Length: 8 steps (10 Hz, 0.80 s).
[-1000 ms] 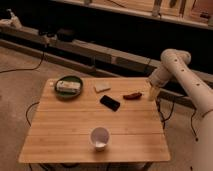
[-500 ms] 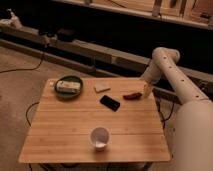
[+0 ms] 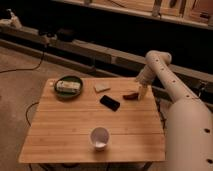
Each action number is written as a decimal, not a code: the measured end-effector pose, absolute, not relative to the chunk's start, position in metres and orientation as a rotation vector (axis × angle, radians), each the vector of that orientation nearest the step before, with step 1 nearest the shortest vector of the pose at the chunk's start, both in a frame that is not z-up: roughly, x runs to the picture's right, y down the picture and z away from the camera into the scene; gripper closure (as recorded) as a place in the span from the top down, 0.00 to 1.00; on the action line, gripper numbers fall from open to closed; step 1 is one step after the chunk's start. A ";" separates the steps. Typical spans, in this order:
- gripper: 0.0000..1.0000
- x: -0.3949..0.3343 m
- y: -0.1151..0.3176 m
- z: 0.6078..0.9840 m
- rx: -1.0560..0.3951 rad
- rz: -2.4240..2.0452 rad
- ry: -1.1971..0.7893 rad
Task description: Place the pepper in the ceramic cup
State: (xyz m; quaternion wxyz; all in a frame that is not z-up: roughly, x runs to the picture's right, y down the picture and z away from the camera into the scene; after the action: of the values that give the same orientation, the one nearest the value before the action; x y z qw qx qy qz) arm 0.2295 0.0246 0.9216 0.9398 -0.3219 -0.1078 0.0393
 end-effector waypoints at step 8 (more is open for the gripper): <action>0.66 0.222 0.061 0.953 -0.708 0.108 -0.165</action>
State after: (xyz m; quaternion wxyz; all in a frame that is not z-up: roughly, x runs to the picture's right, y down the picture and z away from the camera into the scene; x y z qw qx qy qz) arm 0.2220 0.0609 0.9535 0.9332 -0.3461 -0.0806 0.0526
